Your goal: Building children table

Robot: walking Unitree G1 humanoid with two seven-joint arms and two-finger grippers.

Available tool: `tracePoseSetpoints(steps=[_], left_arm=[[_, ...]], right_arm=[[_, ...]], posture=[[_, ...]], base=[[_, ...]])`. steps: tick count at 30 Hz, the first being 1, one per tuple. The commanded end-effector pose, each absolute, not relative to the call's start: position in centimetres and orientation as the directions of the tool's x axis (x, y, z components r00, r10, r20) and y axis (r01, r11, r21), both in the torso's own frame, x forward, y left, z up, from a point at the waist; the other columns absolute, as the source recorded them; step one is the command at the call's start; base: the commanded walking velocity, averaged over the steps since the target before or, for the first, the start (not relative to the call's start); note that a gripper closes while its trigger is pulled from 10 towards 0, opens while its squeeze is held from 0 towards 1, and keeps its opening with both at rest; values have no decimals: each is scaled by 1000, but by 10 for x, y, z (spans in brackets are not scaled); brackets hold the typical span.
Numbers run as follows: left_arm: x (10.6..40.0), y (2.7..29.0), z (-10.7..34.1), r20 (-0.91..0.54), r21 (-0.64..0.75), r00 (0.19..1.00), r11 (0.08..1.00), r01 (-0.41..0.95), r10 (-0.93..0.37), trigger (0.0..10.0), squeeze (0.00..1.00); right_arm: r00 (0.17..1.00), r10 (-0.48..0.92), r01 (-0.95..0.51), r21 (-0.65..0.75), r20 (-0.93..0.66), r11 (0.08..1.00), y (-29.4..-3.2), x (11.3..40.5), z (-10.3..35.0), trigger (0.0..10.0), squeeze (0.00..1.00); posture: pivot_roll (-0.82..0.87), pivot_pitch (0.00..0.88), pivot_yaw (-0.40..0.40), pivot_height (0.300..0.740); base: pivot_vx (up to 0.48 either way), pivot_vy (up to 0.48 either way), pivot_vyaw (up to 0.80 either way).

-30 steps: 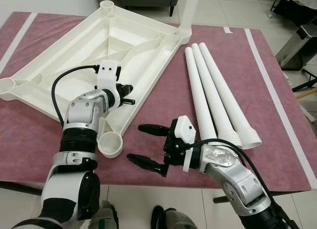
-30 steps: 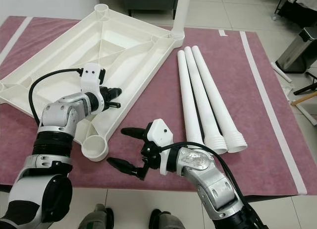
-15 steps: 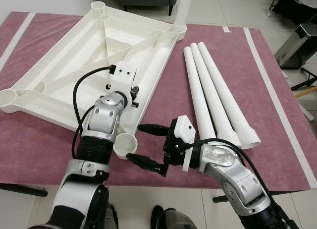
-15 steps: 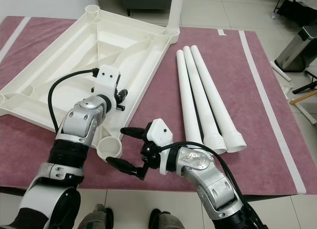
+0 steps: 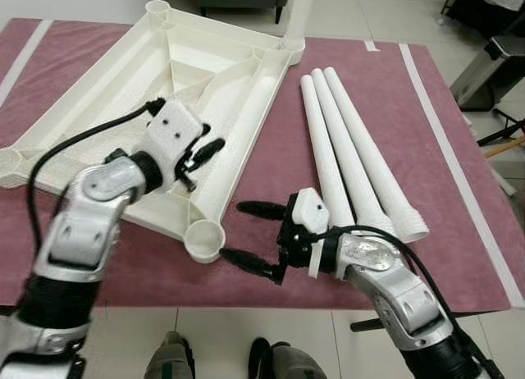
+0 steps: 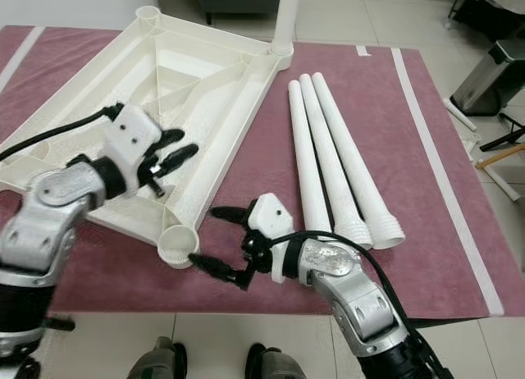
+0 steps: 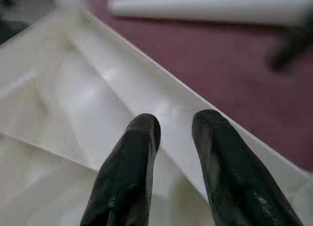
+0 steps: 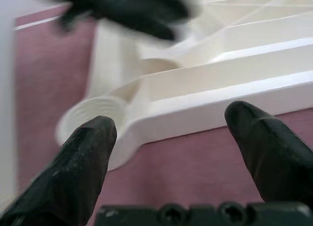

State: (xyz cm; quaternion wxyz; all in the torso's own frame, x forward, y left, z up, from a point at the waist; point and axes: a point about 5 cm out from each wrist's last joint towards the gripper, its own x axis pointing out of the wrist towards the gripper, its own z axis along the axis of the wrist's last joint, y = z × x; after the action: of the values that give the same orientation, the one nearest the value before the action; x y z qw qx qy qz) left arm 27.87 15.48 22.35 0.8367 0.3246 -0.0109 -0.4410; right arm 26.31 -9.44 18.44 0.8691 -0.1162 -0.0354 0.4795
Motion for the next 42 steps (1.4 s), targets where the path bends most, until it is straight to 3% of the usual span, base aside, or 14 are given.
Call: tracePoseSetpoints(steps=[1,5,8,10,11,18,30,31,32,33,35,36,42], left_arm=[[269,150,219,-325,548,514,285,787,-794,10000,0],[261,174,215,-506,493,360,80,866,-783,10000,0],[260,179,215,-547,481,327,30,876,-771,10000,0],[262,193,216,-654,454,257,-98,886,-712,10000,0],[262,193,216,-654,454,257,-98,886,-712,10000,0],[265,199,205,-798,400,155,-320,859,-583,10000,0],[276,201,197,-838,403,161,-391,828,-522,10000,0],[276,202,196,-839,397,151,-398,827,-523,5333,0],[276,202,196,-839,397,151,-398,827,-523,5333,0],[276,202,195,-837,395,145,-400,827,-527,3882,0],[276,203,193,-836,398,143,-406,823,-530,3451,0],[278,203,192,-830,407,148,-401,821,-539,0,0],[282,203,193,-811,431,163,-385,817,-562,0,0]], right_arm=[[592,805,-786,-246,-38,567,-100,269,185,10000,0],[704,710,-689,-214,34,693,-112,281,194,10000,0],[713,699,-679,-203,44,705,-114,281,195,10000,0],[708,704,-684,-193,56,704,-114,279,196,10000,0],[708,704,-684,-193,56,704,-114,279,196,10000,0],[684,727,-707,-192,57,681,-108,275,196,10000,0],[670,741,-721,-193,53,666,-107,272,197,10000,0],[669,741,-722,-192,53,665,-106,271,197,10000,0],[669,741,-722,-192,53,665,-106,271,197,10000,0],[668,742,-722,-190,54,665,-106,271,197,10000,0],[667,743,-724,-188,54,664,-106,270,197,10000,0],[667,743,-724,-187,55,664,-105,270,197,10000,0],[662,748,-729,-183,57,659,-103,270,197,10000,0]], posture=[[152,187,-48,740],[135,177,-57,740],[133,177,-57,740],[121,168,-59,740],[121,168,-59,740],[100,161,-64,740],[82,161,-61,740],[82,162,-59,740],[82,162,-59,740],[83,164,-57,740],[85,164,-56,740],[86,165,-57,740],[93,169,-55,740]], base=[[0,0,0],[0,0,0],[0,0,0],[0,0,0],[0,0,0],[0,0,0],[0,0,0],[0,0,0],[0,0,0],[0,0,0],[0,0,0],[0,0,0],[0,0,0]])
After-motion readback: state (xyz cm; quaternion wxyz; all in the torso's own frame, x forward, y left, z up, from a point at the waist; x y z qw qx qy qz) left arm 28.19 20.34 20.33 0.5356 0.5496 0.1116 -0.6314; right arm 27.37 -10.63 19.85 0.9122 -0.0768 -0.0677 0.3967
